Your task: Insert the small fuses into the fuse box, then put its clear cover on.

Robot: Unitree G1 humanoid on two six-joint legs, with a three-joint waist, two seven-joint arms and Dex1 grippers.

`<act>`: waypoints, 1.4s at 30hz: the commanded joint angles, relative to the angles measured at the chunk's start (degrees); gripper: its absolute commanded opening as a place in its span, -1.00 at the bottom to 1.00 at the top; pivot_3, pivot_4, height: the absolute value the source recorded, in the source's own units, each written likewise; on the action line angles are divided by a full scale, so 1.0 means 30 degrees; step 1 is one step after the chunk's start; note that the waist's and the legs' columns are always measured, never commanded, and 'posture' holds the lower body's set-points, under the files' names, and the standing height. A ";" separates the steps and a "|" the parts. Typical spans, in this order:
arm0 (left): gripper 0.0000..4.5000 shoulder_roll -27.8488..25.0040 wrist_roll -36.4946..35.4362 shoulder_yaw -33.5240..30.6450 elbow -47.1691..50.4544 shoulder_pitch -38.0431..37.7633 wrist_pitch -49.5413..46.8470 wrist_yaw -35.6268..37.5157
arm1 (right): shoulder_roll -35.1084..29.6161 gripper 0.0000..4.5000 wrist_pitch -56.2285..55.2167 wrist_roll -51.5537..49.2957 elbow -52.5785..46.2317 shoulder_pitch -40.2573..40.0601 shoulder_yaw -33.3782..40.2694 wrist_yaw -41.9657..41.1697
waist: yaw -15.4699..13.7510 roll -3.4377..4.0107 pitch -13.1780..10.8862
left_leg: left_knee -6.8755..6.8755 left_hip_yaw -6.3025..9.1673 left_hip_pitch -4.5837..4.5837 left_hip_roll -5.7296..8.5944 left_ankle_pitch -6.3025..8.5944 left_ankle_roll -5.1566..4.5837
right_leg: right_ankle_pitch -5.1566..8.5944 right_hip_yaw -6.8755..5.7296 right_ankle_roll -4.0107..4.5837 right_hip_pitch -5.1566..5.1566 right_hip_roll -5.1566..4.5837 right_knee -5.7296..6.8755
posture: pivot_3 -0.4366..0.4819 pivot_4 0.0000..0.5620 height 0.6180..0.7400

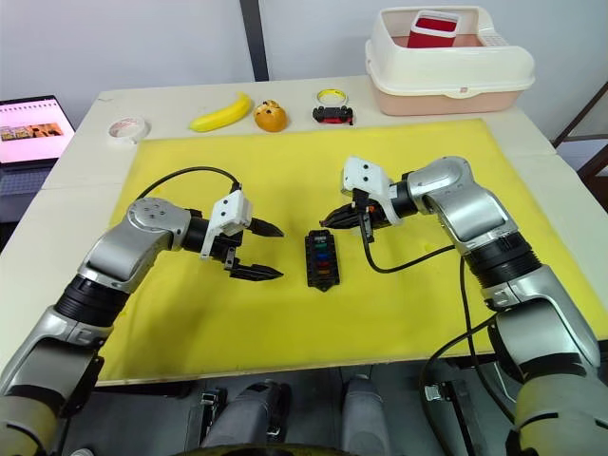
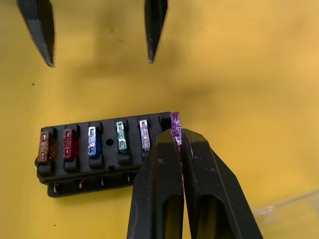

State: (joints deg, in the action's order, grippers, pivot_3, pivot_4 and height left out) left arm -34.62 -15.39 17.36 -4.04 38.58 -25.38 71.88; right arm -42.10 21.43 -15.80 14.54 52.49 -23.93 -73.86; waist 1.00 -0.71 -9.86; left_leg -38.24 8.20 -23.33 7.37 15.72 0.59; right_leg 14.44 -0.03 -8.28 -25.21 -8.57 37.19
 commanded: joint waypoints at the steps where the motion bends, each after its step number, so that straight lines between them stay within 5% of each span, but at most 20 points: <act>1: 0.98 0.0164 0.0228 -0.0194 0.0205 0.0234 0.0345 -0.0167 | 0.0379 -1.00 -0.0714 0.0561 0.0286 0.0669 0.0673 -0.0745 | -0.0001 0.0001 0.0000 | 0.0000 -0.0001 0.0000 0.0001 0.0000 0.0000 | 0.0000 0.0001 0.0000 0.0000 0.0000 0.0000 | -0.05 -0.47 1.00; 42: 0.98 0.0601 0.0449 -0.0243 0.0602 0.0158 0.0223 -0.0727 | 0.2169 -1.00 -0.1190 0.3441 0.2317 0.0858 0.1094 -0.1968 | 0.0017 0.0002 0.0001 | -0.0004 0.0007 0.0001 0.0003 -0.0001 0.0003 | 0.0000 0.0000 0.0000 -0.0001 0.0000 0.0006 | -0.05 -0.47 1.00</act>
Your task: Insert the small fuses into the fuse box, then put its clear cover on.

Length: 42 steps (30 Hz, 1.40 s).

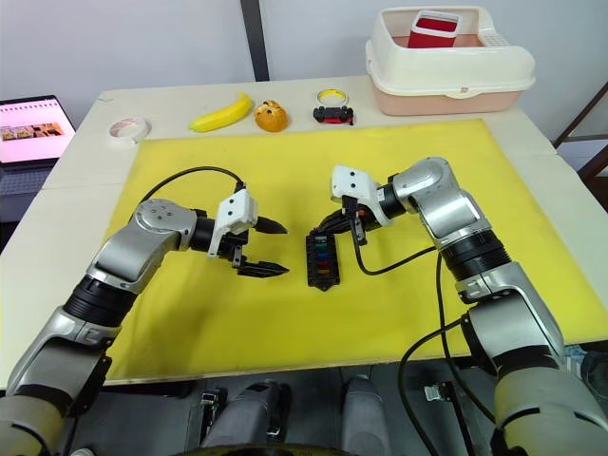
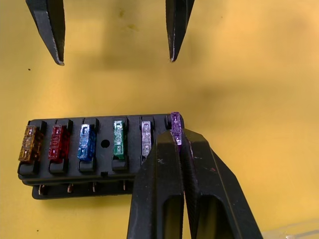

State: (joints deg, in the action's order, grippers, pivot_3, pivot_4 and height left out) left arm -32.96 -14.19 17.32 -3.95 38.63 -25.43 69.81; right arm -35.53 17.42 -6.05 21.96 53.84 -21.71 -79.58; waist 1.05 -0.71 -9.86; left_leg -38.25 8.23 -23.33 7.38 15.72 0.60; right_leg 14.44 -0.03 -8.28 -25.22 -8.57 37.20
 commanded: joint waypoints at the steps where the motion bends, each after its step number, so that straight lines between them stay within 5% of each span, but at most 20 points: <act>1: 0.98 0.0050 0.0054 -0.0232 0.0573 0.0127 0.0252 -0.0060 | -0.0003 -1.00 0.0117 0.0256 -0.0162 0.0343 0.0362 -0.0051 | 0.0000 0.0001 0.0000 | 0.0000 0.0000 0.0000 0.0000 0.0000 0.0000 | 0.0000 0.0001 0.0001 0.0000 0.0000 0.0000 | -0.05 -0.47 1.00; 17: 0.98 0.0181 0.0080 -0.0207 0.0664 0.0030 0.0171 -0.0207 | 0.0237 -1.00 -0.0177 0.0531 0.0048 0.0512 0.0596 -0.0028 | 0.0016 0.0001 0.0001 | -0.0003 0.0001 0.0001 0.0000 0.0000 0.0001 | 0.0000 0.0001 0.0000 0.0001 0.0001 0.0002 | -0.05 -0.47 1.00; 22: 1.00 0.0181 0.0107 -0.0176 0.0679 0.0013 0.0178 -0.0212 | 0.0144 -0.17 -0.0085 0.0606 -0.0104 0.0528 0.0581 0.0014 | 0.0014 0.0002 0.0001 | -0.0003 0.0003 0.0001 0.0000 -0.0001 0.0001 | 0.0000 0.0000 0.0000 0.0000 0.0000 0.0003 | -0.05 -0.47 1.00; 39: 1.00 0.0408 0.0354 -0.0276 0.0325 0.0172 0.0307 -0.0201 | 0.0186 -0.17 0.1748 -0.0763 -0.1293 0.1284 0.1931 -0.0268 | 0.0004 0.0002 0.0001 | -0.0003 0.0003 0.0001 0.0000 -0.0001 0.0001 | 0.0000 0.0001 0.0000 0.0000 0.0000 0.0002 | -0.05 -0.47 1.00; 42: 1.00 0.0416 0.0383 -0.0323 0.0271 0.0206 0.0307 -0.0183 | 0.0069 -0.56 0.2024 -0.1015 -0.2189 0.0633 0.2068 -0.0338 | 0.0001 0.0002 0.0001 | -0.0001 0.0004 0.0000 0.0000 0.0000 0.0001 | 0.0000 0.0000 0.0001 0.0000 0.0000 0.0002 | -0.05 -0.47 1.00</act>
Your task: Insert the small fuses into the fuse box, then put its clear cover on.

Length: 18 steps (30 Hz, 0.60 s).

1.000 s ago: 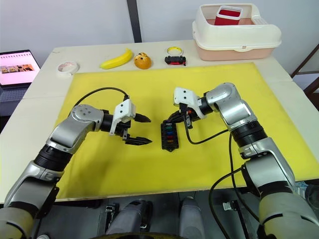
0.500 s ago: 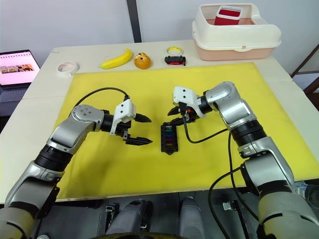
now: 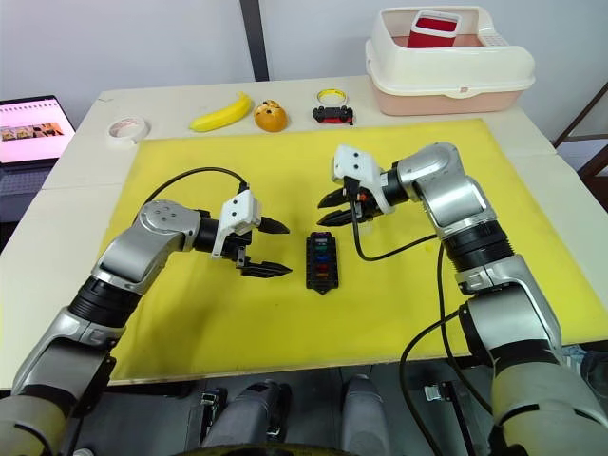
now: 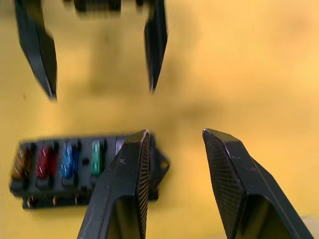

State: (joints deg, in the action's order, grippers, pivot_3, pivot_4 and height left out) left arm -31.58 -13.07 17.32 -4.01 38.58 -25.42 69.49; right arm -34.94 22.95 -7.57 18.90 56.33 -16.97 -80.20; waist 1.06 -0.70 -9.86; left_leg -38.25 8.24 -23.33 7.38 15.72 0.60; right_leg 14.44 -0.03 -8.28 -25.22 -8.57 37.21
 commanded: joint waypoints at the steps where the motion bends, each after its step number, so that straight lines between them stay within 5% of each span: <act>1: 1.00 -0.0051 0.0015 -0.0331 0.0278 0.0223 0.0307 -0.0070 | -0.0114 -0.75 0.0249 -0.0588 -0.1396 -0.0427 0.0560 -0.0065 | -0.0002 0.0000 0.0000 | 0.0000 0.0000 0.0000 0.0000 0.0000 0.0000 | 0.0000 0.0000 0.0000 0.0000 0.0000 0.0000 | -0.05 -0.47 1.00; 2: 1.00 -0.0061 0.0022 -0.0339 0.0272 0.0217 0.0319 -0.0062 | -0.0114 -0.99 0.0302 -0.0660 -0.1595 -0.0647 0.0606 -0.0004 | -0.0004 0.0000 0.0000 | 0.0000 0.0000 0.0000 0.0000 0.0000 0.0000 | 0.0000 0.0000 0.0000 0.0001 0.0000 -0.0001 | -0.05 -0.47 1.00; 18: 1.00 -0.0098 0.0143 -0.0282 0.0248 0.0205 0.0425 -0.0051 | 0.0328 -0.99 -0.0671 -0.0395 -0.0970 -0.2963 0.0534 0.1422 | -0.0011 0.0000 0.0000 | -0.0004 -0.0002 0.0000 0.0002 0.0000 0.0000 | 0.0000 0.0000 0.0000 0.0003 -0.0002 0.0002 | -0.05 -0.47 1.00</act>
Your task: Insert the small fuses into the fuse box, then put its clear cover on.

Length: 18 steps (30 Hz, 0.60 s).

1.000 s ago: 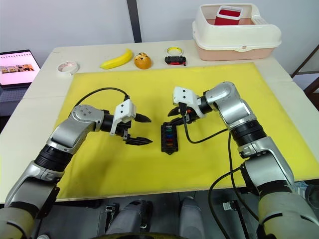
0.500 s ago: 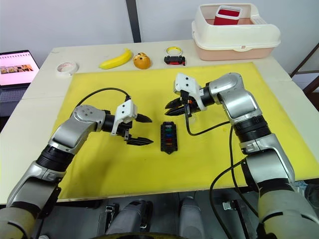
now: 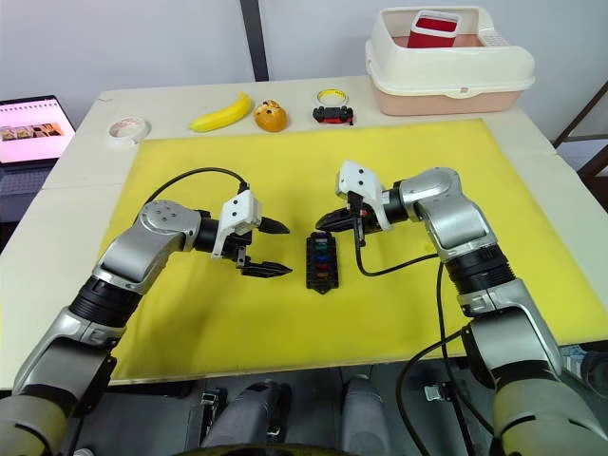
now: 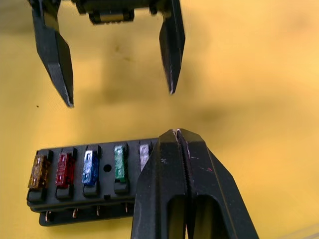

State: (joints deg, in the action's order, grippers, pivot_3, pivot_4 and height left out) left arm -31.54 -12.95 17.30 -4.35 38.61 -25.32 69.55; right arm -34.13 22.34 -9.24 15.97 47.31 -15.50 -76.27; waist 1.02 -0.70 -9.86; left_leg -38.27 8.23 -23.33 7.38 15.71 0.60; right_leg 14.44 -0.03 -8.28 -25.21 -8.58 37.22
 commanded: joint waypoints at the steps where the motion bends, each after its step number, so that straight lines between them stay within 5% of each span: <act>1: 1.00 -0.0128 0.0127 -0.0267 0.0377 0.0165 0.0410 -0.0074 | 0.0020 -0.99 -0.0604 0.0332 0.0151 -0.0085 -0.0098 0.0093 | 0.0005 0.0001 0.0000 | 0.0000 0.0000 0.0000 0.0000 0.0000 0.0000 | 0.0000 0.0000 0.0000 -0.0001 0.0000 0.0000 | -0.05 -0.47 1.00; 7: 1.00 -0.0251 0.0128 -0.0308 0.0491 0.0041 0.0410 -0.0052 | -0.0207 -0.99 -0.0901 0.0748 0.0141 -0.0213 -0.0195 0.0188 | -0.0027 0.0001 0.0004 | -0.0002 0.0001 0.0005 0.0001 0.0000 0.0000 | 0.0000 -0.0001 0.0000 0.0009 0.0000 -0.0001 | -0.05 -0.47 1.00; 18: 1.00 -0.1351 -0.1762 -0.2168 0.3388 -0.0803 -0.1740 -0.0185 | -0.3476 -0.99 0.3883 -0.2408 -0.8437 -0.1748 0.2841 0.0234 | -0.0076 0.0002 0.0004 | 0.0007 0.0007 -0.0005 0.0000 0.0001 0.0000 | 0.0000 0.0001 0.0000 -0.0006 -0.0002 -0.0003 | -0.05 -0.47 1.00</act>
State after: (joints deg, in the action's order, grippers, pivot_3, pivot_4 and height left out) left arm -34.22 -16.18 13.58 2.47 36.63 -29.31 69.38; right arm -42.69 32.60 -14.54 -4.75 42.68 -10.07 -75.63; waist 0.79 -0.70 -9.84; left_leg -38.24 8.26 -23.35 7.38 15.72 0.60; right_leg 14.44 -0.03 -8.28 -25.22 -8.58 37.19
